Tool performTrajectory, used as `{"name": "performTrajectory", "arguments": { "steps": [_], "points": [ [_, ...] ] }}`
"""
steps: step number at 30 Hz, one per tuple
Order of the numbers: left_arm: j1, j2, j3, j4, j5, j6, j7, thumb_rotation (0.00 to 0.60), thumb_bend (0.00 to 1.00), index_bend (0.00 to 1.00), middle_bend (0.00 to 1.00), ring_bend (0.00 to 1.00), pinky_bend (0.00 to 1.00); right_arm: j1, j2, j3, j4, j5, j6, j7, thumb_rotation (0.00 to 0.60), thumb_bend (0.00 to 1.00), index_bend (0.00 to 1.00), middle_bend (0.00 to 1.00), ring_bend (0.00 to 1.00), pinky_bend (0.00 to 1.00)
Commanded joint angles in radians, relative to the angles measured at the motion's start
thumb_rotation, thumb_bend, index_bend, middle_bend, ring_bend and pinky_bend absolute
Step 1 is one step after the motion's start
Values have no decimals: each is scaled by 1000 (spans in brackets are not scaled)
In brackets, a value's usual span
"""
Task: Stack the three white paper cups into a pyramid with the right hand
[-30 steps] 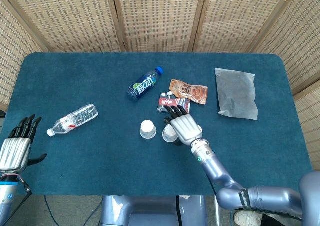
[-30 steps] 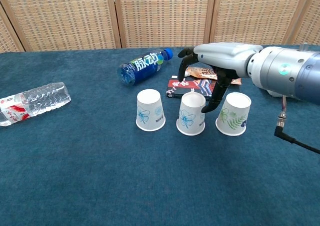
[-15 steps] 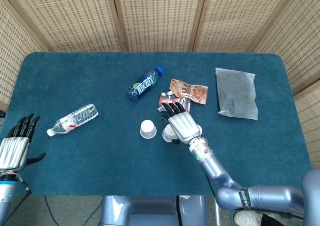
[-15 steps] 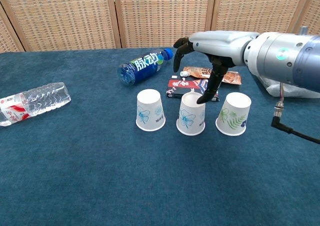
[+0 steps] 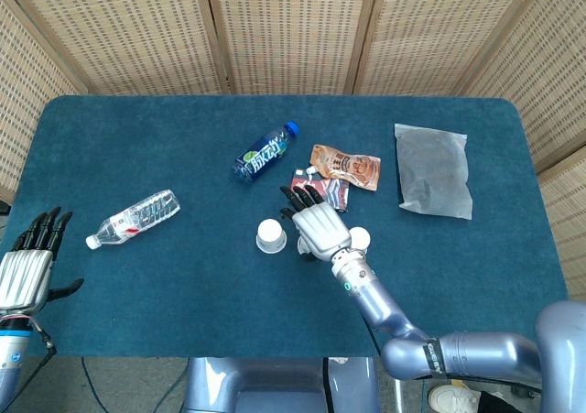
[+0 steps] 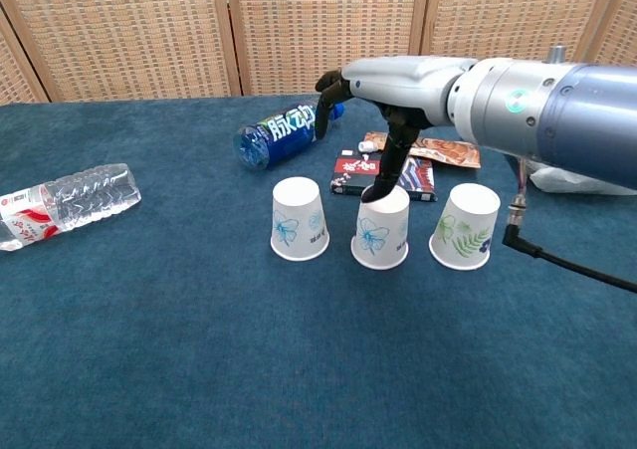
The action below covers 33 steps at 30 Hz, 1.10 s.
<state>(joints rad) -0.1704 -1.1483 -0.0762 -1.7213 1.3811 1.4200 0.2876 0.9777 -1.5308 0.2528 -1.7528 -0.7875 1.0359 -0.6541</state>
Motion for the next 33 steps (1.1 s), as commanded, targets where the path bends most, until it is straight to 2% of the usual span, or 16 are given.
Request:
{"name": "performTrajectory", "arguments": {
  "steps": [1,20,23,33],
  "points": [
    [0,0,-2,2,-4,-2,-2,600,137,23,0,0,173,10,-11,4,13,8,-6,2,600,148,311,0,0,98],
    [-12,2,-9,16,-35,-34,-25,600,137,23,0,0,173,133,-165,29,205,121,-83,-20,600,148,247,0,0,98],
    [-14,2,-11,20,-41,-39,-33,600,138,23,0,0,173,156,-199,32,265,145,-106,-18,600,148,247,0,0,98],
    [-19,3,-9,23,-49,-52,-33,600,139,23,0,0,173,189,-245,32,351,157,-139,-4,600,148,246,0,0,98]
  ]
}}
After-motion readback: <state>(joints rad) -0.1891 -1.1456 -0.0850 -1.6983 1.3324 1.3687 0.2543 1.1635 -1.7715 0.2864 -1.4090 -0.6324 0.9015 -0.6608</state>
